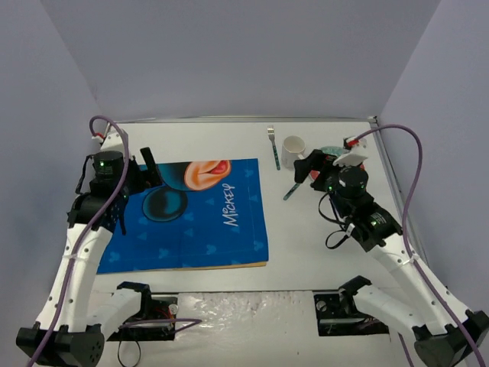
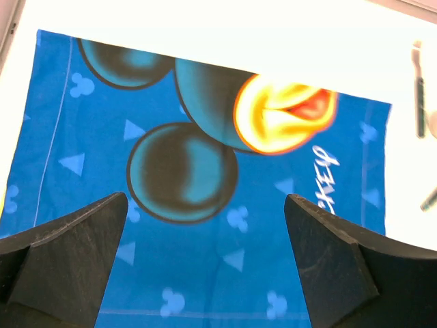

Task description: Set the dinner table for one person

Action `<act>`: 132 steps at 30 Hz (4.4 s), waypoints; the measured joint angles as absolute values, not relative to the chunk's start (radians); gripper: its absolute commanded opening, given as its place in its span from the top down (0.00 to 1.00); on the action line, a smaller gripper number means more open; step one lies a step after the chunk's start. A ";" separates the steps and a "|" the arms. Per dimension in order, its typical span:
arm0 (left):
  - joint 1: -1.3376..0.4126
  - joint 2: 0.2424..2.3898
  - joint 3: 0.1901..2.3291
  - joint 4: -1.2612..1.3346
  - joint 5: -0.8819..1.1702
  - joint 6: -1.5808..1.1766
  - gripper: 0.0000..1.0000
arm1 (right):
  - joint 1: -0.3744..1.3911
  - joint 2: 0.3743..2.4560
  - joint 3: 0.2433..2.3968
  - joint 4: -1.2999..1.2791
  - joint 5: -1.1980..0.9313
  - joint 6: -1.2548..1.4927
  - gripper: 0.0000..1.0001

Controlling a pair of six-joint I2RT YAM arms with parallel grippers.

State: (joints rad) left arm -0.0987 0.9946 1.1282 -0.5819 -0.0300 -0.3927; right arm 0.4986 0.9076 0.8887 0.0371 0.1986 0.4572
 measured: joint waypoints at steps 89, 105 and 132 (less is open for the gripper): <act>-0.406 0.764 1.077 -0.842 -0.252 -0.346 0.03 | -0.498 1.458 0.540 0.698 -0.492 1.011 1.00; -0.407 0.824 1.100 -0.834 -0.229 -0.344 0.03 | -0.258 1.353 0.922 0.427 -0.565 0.991 1.00; -0.406 0.735 1.230 -0.914 -0.350 -0.345 0.03 | 0.586 2.082 1.249 0.643 -0.662 1.054 1.00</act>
